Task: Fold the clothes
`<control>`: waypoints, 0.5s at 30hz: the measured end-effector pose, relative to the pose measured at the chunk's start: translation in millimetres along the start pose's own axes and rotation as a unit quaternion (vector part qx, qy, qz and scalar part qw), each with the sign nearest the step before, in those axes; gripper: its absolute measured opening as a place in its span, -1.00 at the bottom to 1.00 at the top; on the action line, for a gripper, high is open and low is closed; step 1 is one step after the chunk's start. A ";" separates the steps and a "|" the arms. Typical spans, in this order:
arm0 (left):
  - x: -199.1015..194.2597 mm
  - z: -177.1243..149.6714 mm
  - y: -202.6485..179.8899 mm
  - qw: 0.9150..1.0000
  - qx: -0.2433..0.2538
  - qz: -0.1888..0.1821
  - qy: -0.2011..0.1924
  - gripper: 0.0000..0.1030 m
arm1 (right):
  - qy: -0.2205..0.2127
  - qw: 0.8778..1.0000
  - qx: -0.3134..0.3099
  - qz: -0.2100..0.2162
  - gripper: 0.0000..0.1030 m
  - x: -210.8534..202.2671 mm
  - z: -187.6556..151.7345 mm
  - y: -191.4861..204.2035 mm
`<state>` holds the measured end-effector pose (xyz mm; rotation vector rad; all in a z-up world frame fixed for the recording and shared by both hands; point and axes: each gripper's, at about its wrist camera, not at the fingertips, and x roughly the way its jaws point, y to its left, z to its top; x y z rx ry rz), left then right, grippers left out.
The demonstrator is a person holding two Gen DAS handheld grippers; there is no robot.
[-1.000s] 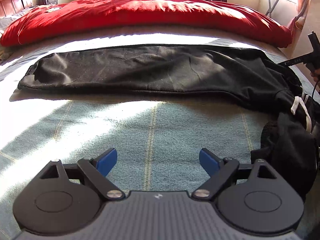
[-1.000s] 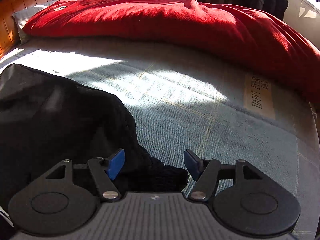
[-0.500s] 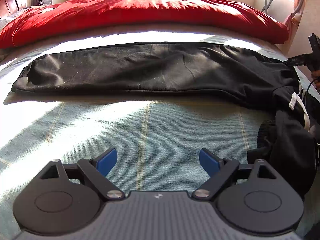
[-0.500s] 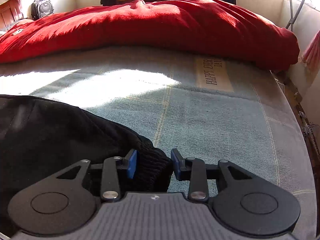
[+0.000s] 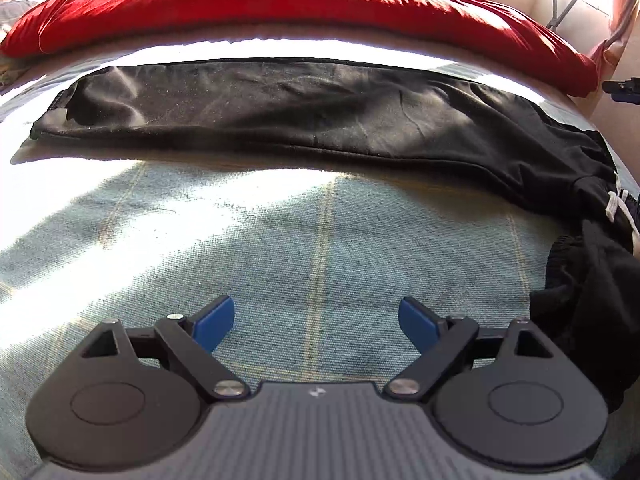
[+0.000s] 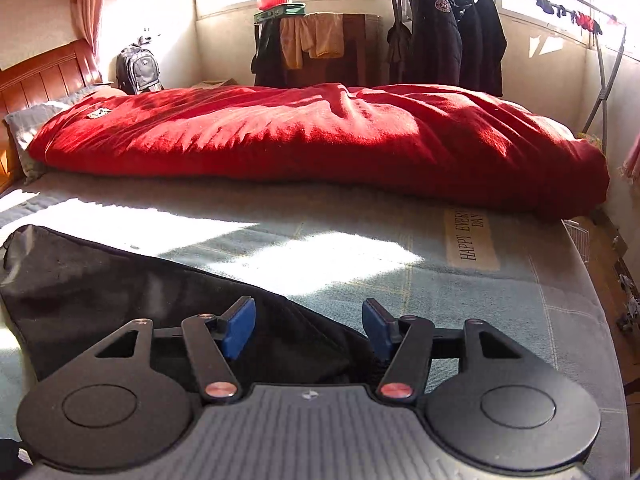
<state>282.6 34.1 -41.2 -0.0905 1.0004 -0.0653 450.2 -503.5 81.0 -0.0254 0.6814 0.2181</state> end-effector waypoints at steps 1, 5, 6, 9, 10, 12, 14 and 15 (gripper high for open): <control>1.7 -2.3 4.6 1.000 -0.006 0.002 0.003 0.80 | -0.005 1.000 -0.007 0.001 0.25 -8.5 1.6 6.4; -2.6 -6.5 19.1 1.000 -0.008 -0.025 -0.010 0.96 | -0.030 0.999 -0.037 0.007 0.27 -47.6 8.9 36.8; -4.4 -5.9 22.5 0.999 -0.010 -0.030 -0.012 0.96 | -0.037 0.998 -0.045 0.009 0.27 -56.8 10.9 44.4; -13.2 2.8 37.8 0.999 -0.021 -0.042 -0.027 0.92 | -0.048 0.997 -0.058 0.028 0.27 -76.6 20.0 66.8; -17.3 8.5 45.9 0.998 -0.025 -0.043 -0.038 0.91 | -0.051 0.996 -0.061 0.036 0.27 -81.7 23.6 74.3; -24.9 21.0 63.3 0.997 -0.028 -0.039 -0.058 0.91 | -0.054 0.995 -0.068 0.049 0.27 -88.8 31.0 88.9; -30.6 33.8 80.8 0.997 -0.022 -0.028 -0.074 0.91 | -0.051 0.994 -0.080 0.061 0.27 -88.2 43.1 112.7; -32.5 40.4 90.2 0.996 -0.017 -0.022 -0.083 0.91 | -0.050 0.993 -0.086 0.066 0.27 -87.1 49.3 124.2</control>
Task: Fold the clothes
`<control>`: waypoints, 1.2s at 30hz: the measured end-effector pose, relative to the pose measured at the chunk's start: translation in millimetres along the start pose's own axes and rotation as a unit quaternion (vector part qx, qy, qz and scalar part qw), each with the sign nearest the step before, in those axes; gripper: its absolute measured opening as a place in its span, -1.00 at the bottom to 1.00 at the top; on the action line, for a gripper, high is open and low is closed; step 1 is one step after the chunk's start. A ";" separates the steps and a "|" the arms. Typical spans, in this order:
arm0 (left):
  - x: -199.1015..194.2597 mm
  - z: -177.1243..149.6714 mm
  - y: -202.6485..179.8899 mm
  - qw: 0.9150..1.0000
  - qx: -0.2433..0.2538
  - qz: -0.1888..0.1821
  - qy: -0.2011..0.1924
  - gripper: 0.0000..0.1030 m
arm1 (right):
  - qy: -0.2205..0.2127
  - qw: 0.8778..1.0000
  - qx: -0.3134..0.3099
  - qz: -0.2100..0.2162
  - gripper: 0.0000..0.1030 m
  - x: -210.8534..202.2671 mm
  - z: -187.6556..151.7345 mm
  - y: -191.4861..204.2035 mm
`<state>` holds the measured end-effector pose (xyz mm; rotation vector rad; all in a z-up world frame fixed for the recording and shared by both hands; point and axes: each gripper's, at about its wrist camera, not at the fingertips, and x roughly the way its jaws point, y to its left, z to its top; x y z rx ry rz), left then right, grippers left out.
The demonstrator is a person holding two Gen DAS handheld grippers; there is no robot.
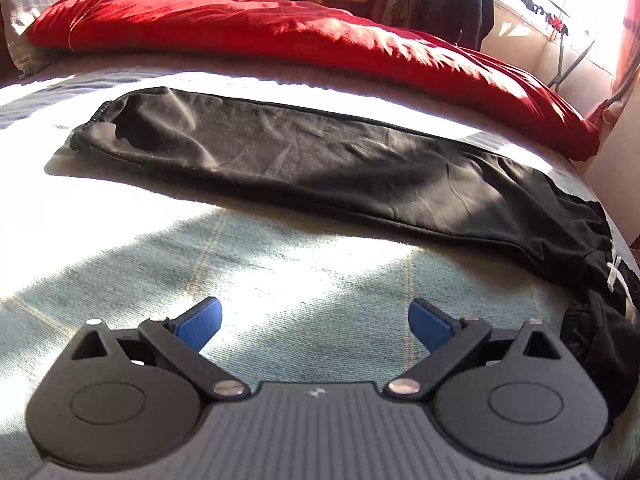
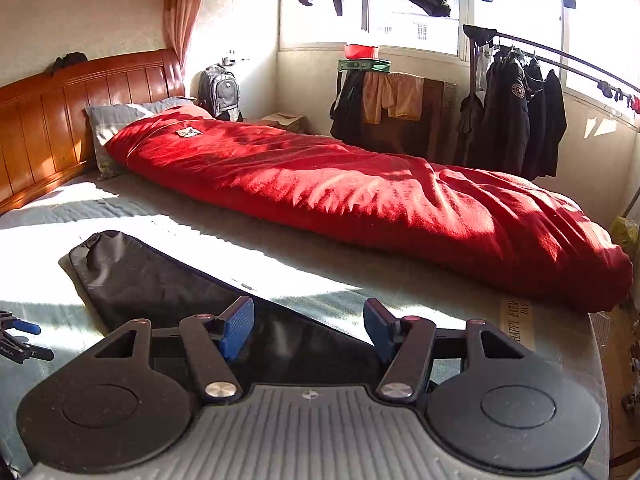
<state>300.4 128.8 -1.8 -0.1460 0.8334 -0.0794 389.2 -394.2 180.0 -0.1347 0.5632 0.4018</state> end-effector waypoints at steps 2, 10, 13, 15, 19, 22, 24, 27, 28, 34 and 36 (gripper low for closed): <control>0.2 14.5 19.0 1.000 0.011 0.006 -0.013 0.91 | 0.003 1.000 -0.015 0.017 0.27 10.5 19.0 25.0; 23.6 74.9 119.8 0.998 -0.014 -0.006 -0.063 0.85 | 0.043 0.994 -0.083 0.062 0.27 106.1 106.6 153.4; 35.8 81.3 153.0 0.996 -0.048 -0.029 -0.064 0.79 | 0.062 0.988 -0.111 0.086 0.27 155.7 129.4 204.6; 40.2 78.6 168.7 0.995 -0.063 -0.050 -0.062 0.79 | 0.071 0.983 -0.129 0.107 0.26 192.7 142.5 237.9; 42.3 69.8 196.1 0.991 -0.094 -0.073 -0.065 0.79 | 0.089 0.974 -0.149 0.146 0.26 265.7 165.2 292.8; 41.1 62.3 218.7 0.986 -0.124 -0.077 -0.074 0.79 | 0.106 0.966 -0.167 0.169 0.26 321.8 175.4 324.8; 42.0 58.8 230.1 0.985 -0.139 -0.074 -0.073 0.80 | 0.119 0.960 -0.179 0.179 0.26 360.0 175.2 342.4; 42.3 52.0 241.3 0.984 -0.150 -0.070 -0.073 0.80 | 0.144 0.952 -0.180 0.200 0.26 417.4 167.6 362.9; 42.3 50.1 243.1 0.984 -0.150 -0.070 -0.072 0.80 | 0.152 0.950 -0.181 0.205 0.26 435.2 163.2 368.1; 41.1 38.7 247.6 0.983 -0.151 -0.070 -0.080 0.81 | 0.187 0.937 -0.203 0.213 0.26 508.6 134.8 392.0; 41.7 35.5 249.6 0.982 -0.156 -0.066 -0.081 0.81 | 0.194 0.932 -0.219 0.215 0.26 523.4 126.4 399.2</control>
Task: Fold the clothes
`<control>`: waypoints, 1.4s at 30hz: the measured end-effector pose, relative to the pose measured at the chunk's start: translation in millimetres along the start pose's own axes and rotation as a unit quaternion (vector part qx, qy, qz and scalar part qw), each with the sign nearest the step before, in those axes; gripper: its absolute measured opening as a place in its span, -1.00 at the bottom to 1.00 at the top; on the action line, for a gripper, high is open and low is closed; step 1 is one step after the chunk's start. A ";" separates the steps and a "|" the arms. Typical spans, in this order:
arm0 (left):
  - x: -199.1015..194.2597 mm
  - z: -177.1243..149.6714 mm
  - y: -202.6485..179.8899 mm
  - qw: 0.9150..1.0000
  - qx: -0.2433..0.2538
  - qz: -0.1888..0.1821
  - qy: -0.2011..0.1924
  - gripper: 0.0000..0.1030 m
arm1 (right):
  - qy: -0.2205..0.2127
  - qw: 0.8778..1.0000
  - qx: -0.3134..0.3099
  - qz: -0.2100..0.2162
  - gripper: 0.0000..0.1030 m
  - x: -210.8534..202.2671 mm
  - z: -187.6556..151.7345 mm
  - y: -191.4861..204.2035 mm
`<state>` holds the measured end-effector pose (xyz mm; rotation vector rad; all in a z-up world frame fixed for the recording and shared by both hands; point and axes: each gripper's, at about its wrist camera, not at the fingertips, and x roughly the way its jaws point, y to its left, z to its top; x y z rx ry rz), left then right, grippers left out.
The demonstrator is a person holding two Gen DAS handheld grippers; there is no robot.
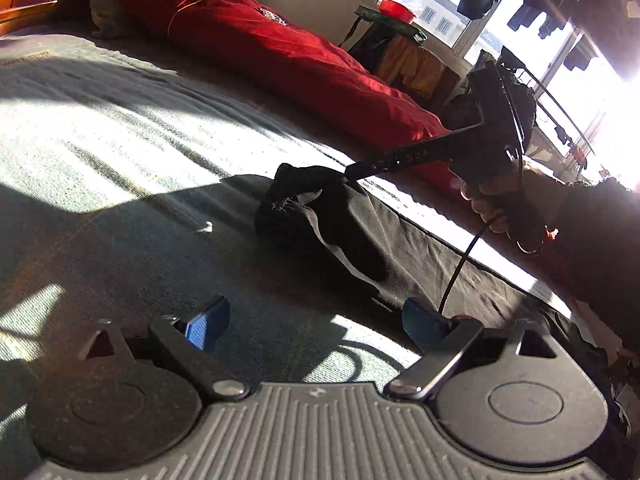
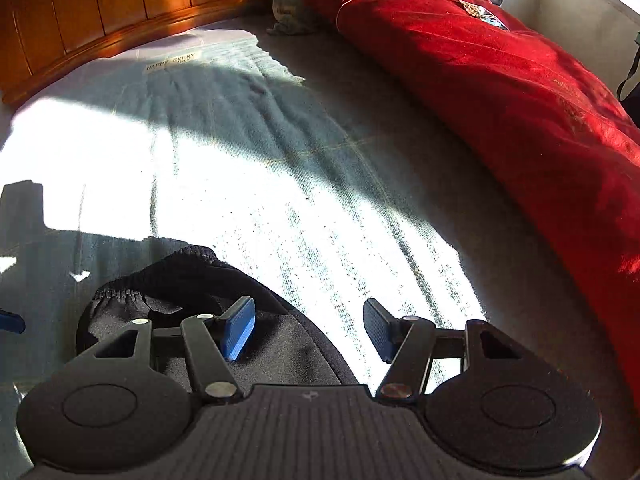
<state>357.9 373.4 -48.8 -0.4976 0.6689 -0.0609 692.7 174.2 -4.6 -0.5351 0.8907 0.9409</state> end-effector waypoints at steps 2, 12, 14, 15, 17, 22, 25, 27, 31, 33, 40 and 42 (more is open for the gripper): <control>0.4 -2.2 2.6 1.000 -0.003 0.005 -0.001 0.81 | 0.011 1.000 -0.017 0.004 0.26 14.6 -0.2 2.4; 4.4 -3.4 3.0 1.000 0.009 0.011 0.001 0.81 | 0.026 0.996 -0.066 0.046 -0.26 28.3 -12.9 19.6; 5.8 -3.4 2.6 1.000 0.010 0.013 0.002 0.81 | 0.024 0.996 -0.079 0.043 -0.65 22.8 -15.2 26.0; 5.7 -3.6 2.0 1.000 0.011 0.013 0.002 0.81 | 0.019 0.996 -0.080 0.031 -0.85 20.1 -14.9 27.6; 5.1 -4.2 0.9 1.000 0.012 0.013 0.002 0.81 | 0.000 0.998 -0.064 0.021 -0.87 11.4 -9.5 23.6; 3.1 -5.9 -1.0 1.000 0.013 0.010 0.002 0.81 | -0.018 0.999 -0.039 -0.024 -0.87 11.9 2.6 7.6; 2.6 -6.5 -1.6 1.000 0.013 0.013 0.002 0.81 | -0.013 0.999 -0.027 -0.043 -0.63 18.0 3.4 2.3; 1.0 -6.5 -1.5 1.000 0.014 0.011 0.001 0.81 | -0.020 0.998 -0.028 -0.047 -0.55 13.2 2.7 6.5; -3.4 -5.5 -1.5 1.000 0.013 0.010 -0.004 0.81 | -0.041 0.998 -0.027 -0.031 -0.32 -7.5 3.8 19.7; -6.9 -5.0 -1.8 1.000 0.014 0.010 -0.009 0.81 | -0.045 0.998 -0.029 0.022 -0.20 -23.1 5.0 31.2; -23.1 -1.7 2.0 1.000 0.007 0.014 -0.026 0.81 | 0.015 0.992 -0.063 0.112 -0.03 -16.2 -12.8 88.3; -26.8 -1.8 2.6 1.000 0.005 0.013 -0.027 0.82 | 0.027 0.992 -0.079 0.091 -0.17 -4.8 -20.9 102.9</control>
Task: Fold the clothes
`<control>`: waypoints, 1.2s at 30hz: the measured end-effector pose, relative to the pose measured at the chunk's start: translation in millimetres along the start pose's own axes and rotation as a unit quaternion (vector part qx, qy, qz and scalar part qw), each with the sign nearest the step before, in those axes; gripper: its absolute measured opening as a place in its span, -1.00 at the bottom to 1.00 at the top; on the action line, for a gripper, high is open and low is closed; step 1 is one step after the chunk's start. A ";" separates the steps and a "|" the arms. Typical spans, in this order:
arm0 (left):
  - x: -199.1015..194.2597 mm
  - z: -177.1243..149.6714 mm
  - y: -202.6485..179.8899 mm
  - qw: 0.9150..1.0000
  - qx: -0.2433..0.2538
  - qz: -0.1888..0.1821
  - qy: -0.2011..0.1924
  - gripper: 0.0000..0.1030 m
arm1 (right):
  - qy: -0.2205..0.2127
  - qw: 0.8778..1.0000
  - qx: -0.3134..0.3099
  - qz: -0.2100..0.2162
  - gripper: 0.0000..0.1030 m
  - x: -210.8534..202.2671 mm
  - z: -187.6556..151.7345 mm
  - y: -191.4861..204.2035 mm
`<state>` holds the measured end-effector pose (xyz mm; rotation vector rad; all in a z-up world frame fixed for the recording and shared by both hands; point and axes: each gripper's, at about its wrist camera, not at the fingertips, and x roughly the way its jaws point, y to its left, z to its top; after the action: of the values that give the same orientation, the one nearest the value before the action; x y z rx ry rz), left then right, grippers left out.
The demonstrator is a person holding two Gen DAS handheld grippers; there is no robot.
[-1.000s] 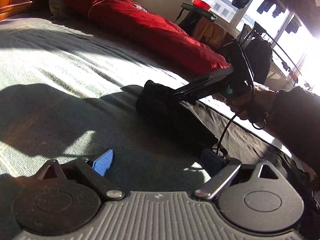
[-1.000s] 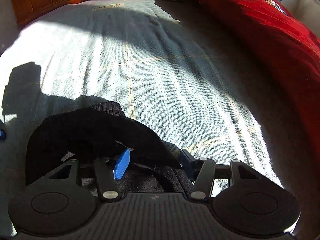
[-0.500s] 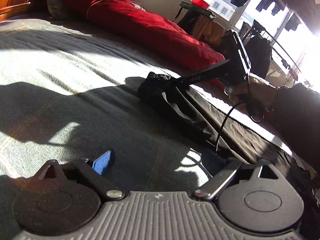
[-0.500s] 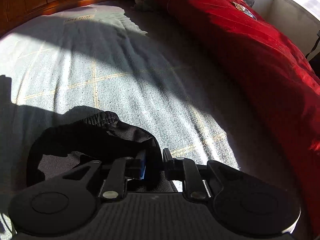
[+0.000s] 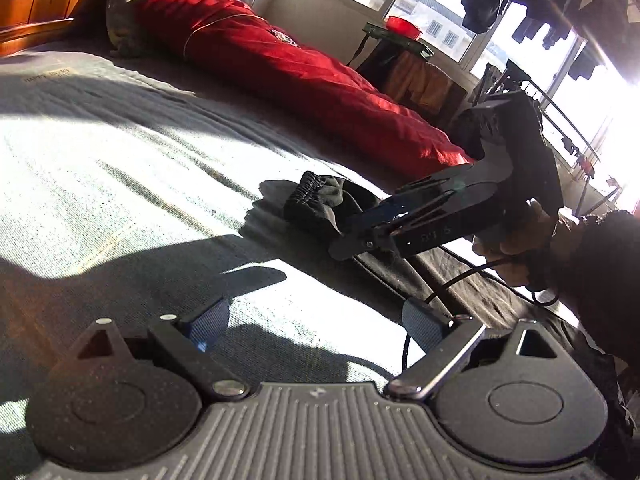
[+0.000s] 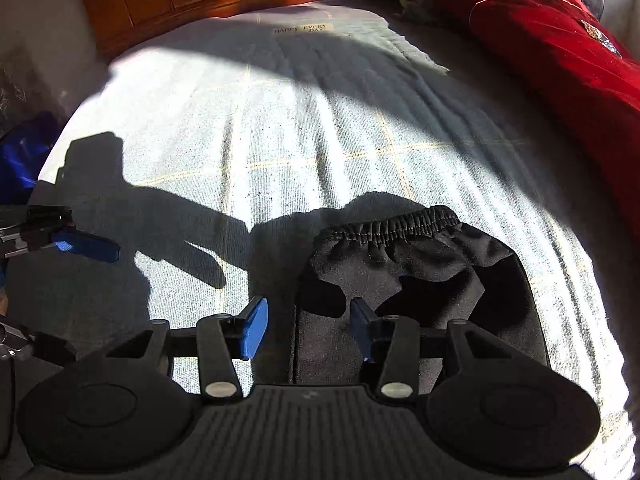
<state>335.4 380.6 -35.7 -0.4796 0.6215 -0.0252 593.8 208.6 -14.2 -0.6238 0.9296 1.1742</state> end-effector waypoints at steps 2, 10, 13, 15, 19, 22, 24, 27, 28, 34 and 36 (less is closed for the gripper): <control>-2.1 -0.6 -0.1 1.000 0.002 0.004 0.000 0.82 | 0.013 1.000 -0.005 -0.017 -0.93 12.2 -2.5 8.3; -6.7 2.1 -5.1 1.000 0.005 -0.001 -0.005 0.82 | -0.032 0.993 0.087 0.077 -0.61 -14.1 1.9 -11.3; -6.0 6.6 -9.4 1.000 0.017 -0.005 -0.004 0.82 | -0.061 0.992 0.103 0.044 -0.21 -55.8 -8.6 -28.5; -1.0 11.9 -14.9 1.000 0.027 -0.011 -0.001 0.82 | -0.072 0.990 0.123 0.000 -0.06 -87.5 -25.1 -47.0; 16.9 26.1 -35.7 0.997 0.063 -0.040 0.012 0.82 | -0.063 0.975 0.199 -0.075 -0.02 -128.8 -78.8 -82.1; 41.7 38.7 -62.5 0.990 0.112 -0.076 0.029 0.82 | -0.042 0.957 0.270 -0.100 -0.01 -134.9 -129.0 -102.9; 62.4 45.8 -82.2 0.983 0.148 -0.098 0.038 0.82 | -0.028 0.946 0.305 -0.111 -0.01 -129.9 -156.6 -109.7; 102.5 49.8 -106.5 0.972 0.191 -0.124 0.060 0.82 | -0.010 0.934 0.340 -0.113 -0.01 -113.1 -186.9 -112.3; 117.3 47.8 -110.3 0.969 0.200 -0.124 0.073 0.82 | -0.006 0.933 0.338 -0.123 -0.01 -106.8 -191.0 -112.0; 171.3 23.0 -95.9 0.961 0.215 -0.089 0.147 0.81 | -0.009 0.935 0.302 -0.183 0.01 -92.0 -198.9 -118.4; 161.7 20.9 -89.7 0.961 0.218 -0.085 0.150 0.82 | -0.009 0.931 0.305 -0.201 0.01 -93.9 -199.4 -128.6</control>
<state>489.8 283.0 -71.1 -0.0979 0.8447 -0.3962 651.1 -38.8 -39.2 -0.2711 1.0277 0.4783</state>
